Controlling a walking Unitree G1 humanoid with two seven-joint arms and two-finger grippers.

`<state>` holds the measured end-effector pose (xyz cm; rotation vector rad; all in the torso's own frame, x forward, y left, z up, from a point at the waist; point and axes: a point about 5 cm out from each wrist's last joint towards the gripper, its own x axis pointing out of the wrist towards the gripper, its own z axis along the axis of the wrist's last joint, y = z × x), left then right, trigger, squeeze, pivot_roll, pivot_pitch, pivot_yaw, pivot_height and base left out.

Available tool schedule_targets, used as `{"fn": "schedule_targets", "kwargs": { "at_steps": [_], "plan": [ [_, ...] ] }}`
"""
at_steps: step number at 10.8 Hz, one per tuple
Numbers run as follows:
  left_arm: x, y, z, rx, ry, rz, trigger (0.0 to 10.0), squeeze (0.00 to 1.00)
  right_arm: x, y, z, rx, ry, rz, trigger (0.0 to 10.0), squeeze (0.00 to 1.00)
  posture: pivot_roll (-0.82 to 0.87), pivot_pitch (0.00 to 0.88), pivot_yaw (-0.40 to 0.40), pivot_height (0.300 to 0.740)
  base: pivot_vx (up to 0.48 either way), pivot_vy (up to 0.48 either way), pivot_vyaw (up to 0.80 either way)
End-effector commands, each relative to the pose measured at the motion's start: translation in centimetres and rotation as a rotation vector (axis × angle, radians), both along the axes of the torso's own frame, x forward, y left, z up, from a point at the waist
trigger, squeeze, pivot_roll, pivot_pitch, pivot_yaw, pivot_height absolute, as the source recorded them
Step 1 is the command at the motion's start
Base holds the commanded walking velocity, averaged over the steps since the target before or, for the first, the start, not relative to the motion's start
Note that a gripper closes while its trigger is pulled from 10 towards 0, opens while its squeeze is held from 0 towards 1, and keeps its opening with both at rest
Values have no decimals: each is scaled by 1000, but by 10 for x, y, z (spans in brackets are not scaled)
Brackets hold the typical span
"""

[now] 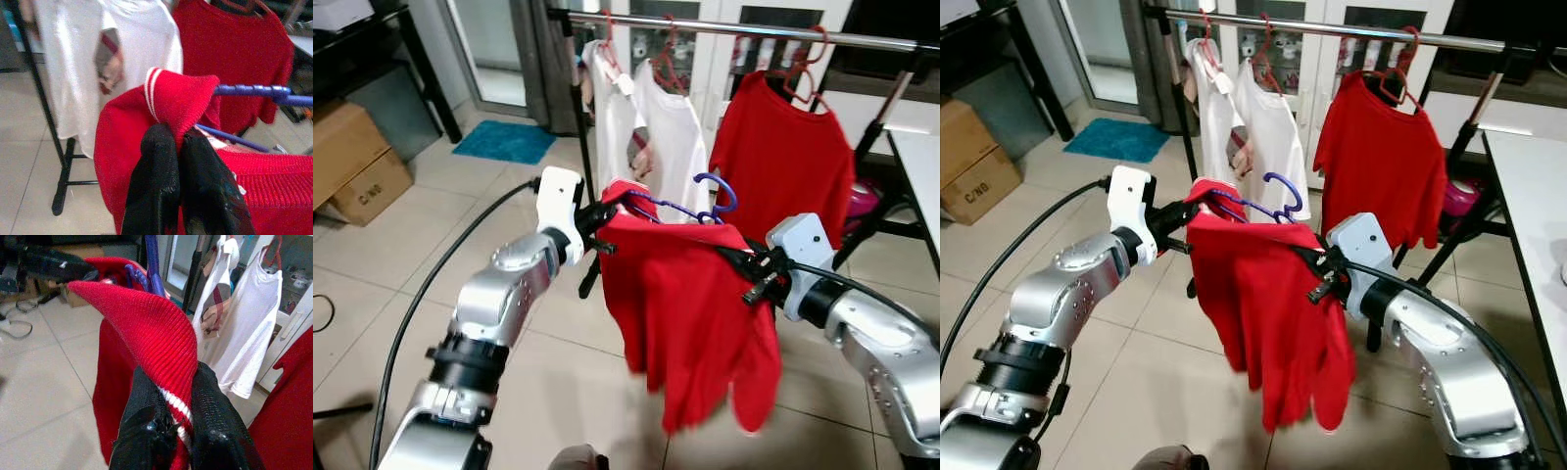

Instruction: Hang hanger

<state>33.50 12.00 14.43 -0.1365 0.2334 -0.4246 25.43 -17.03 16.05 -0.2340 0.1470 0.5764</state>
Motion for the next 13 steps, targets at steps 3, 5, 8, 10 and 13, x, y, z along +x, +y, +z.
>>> {"fn": "schedule_targets", "kwargs": {
  "at_steps": [3,5,8,10,13],
  "plan": [
    [-2,85,-15,210,46,387,0,0,4,-46,17,-114,-113,-239,0,0,74,12,69,740,0,0,0],
    [2,76,-7,333,-27,294,0,0,7,-39,18,-153,-136,-214,0,0,72,8,68,740,0,0,0],
    [31,71,46,512,-255,203,0,0,-19,-17,-27,-443,142,175,0,0,73,16,64,740,0,0,0],
    [39,61,76,683,-358,34,0,0,-26,-33,-38,-551,343,192,0,0,74,20,63,740,0,0,0],
    [35,43,55,901,-330,-159,0,0,-19,-34,-27,-551,399,124,0,0,73,28,54,740,0,0,0]
  ]
}}
